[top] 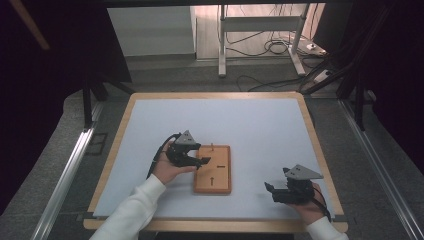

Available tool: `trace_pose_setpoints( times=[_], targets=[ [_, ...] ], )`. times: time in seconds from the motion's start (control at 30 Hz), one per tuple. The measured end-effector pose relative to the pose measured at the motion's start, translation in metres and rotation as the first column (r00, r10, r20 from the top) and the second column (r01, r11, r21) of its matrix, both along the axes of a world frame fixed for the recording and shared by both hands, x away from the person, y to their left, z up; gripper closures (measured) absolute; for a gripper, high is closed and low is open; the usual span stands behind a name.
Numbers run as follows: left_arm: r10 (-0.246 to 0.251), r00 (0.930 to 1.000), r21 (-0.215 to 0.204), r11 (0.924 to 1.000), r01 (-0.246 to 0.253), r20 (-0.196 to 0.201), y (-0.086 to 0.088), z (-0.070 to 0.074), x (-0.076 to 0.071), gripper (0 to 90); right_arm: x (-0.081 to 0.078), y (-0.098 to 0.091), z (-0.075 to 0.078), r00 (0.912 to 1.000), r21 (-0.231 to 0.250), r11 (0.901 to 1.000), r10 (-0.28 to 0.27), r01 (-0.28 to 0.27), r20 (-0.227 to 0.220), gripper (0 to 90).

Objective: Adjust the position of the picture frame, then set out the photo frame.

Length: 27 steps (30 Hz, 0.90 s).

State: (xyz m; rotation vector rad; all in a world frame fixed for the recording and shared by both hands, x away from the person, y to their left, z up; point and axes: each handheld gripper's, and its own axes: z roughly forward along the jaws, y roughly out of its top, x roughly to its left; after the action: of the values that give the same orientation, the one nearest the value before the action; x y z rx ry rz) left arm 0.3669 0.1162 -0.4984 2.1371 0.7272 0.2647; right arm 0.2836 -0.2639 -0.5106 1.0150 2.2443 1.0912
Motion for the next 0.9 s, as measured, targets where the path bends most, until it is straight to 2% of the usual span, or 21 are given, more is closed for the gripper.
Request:
trace_pose_setpoints(
  times=[0.17, 0.47, 0.63, 0.7, 0.77, 0.9],
  targets=[
    [0.004, 1.0, -0.007, 1.0, -0.004, -0.004, 0.002, 0.001, 0.003, 31.6, -0.004, 0.004, -0.001, 0.9998, -0.009, 0.9998, 0.019, -0.019, 0.004, 14.5],
    [0.003, 1.0, -0.012, 0.9999, -0.003, 0.0, 0.0, 0.001, 0.009, 33.9, -0.005, 0.006, 0.0, 0.9998, -0.006, 0.9998, 0.017, -0.017, 0.006, 14.4],
    [-0.019, 0.9998, 0.007, 0.9998, 0.019, 0.007, -0.006, 0.003, 0.015, 33.7, -0.005, 0.01, 0.0, 0.9996, -0.008, 0.9996, 0.026, -0.026, 0.007, 14.5],
    [-0.027, 0.9996, -0.002, 0.9996, 0.027, -0.009, -0.006, 0.004, 0.02, 33.1, -0.005, 0.011, -0.001, 0.9995, -0.009, 0.9994, 0.032, -0.032, 0.003, 14.5],
    [-0.025, 0.9997, -0.006, 0.9997, 0.025, -0.007, -0.006, 0.005, 0.024, 32.9, -0.005, 0.012, -0.001, 0.9994, -0.012, 0.9993, 0.035, -0.035, 0.002, 14.4],
    [-0.03, 0.9992, -0.017, 0.9994, 0.03, -0.025, -0.008, -0.002, 0.031, 33.0, -0.006, 0.01, -0.001, 0.9996, -0.013, 0.9995, 0.029, -0.029, 0.001, 14.5]
  ],
)
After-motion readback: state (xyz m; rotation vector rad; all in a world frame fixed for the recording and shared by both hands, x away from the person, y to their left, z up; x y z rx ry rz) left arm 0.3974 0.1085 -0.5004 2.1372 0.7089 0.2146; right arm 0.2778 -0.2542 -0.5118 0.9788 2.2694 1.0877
